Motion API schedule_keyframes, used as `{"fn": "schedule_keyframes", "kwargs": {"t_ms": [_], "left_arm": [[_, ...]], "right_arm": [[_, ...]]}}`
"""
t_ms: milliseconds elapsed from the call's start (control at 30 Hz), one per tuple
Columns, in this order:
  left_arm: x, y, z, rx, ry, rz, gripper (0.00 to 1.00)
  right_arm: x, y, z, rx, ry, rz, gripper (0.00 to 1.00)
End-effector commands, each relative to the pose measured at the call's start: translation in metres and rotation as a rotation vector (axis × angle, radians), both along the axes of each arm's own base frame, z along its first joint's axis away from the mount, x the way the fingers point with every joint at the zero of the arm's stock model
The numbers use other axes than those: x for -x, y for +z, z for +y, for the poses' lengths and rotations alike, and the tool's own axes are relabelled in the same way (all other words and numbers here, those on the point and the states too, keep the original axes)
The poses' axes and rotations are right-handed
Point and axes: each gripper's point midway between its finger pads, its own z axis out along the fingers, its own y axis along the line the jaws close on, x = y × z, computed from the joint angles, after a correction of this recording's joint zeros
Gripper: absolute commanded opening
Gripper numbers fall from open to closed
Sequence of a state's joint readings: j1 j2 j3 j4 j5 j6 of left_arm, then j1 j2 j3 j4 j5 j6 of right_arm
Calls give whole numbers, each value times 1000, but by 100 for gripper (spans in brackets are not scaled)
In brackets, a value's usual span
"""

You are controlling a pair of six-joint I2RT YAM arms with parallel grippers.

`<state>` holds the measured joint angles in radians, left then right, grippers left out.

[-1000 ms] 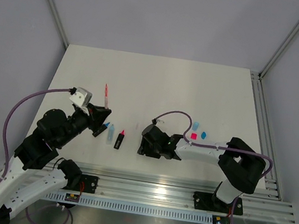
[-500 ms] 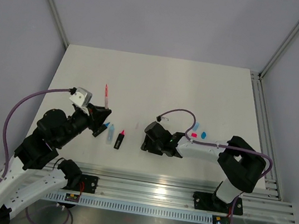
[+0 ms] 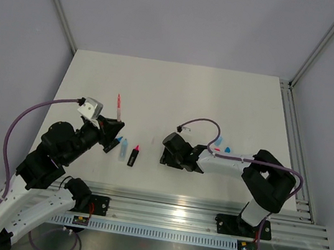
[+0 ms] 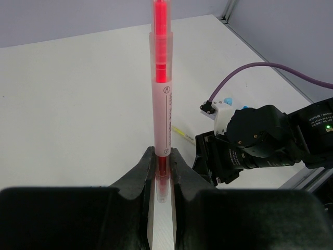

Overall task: Insert the pens into the pen caps
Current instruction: Insert the pen cap onto the pen.

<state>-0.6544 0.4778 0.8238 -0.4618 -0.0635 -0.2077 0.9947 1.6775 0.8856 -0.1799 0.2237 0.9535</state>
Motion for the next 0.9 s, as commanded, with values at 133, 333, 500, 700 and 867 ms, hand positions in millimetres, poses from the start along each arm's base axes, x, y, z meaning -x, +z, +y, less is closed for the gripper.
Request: {"fn": "schedule_keyframes", "kwargs": {"t_ms": [133, 333, 500, 700, 867], "left_arm": [[-2, 10, -3, 27, -9, -32, 0], [-1, 10, -3, 27, -10, -32, 0], [-1, 9, -3, 25, -9, -30, 0], [-1, 10, -3, 27, -9, -32, 0], [-1, 9, -3, 26, -10, -31, 0]], "right_arm": [[-18, -6, -4, 75, -6, -32, 55], [-28, -5, -1, 101, -1, -46, 55], [-33, -5, 2, 123, 14, -51, 54], [-33, -7, 2, 153, 36, -39, 43], [-32, -9, 3, 173, 69, -37, 38]]}}
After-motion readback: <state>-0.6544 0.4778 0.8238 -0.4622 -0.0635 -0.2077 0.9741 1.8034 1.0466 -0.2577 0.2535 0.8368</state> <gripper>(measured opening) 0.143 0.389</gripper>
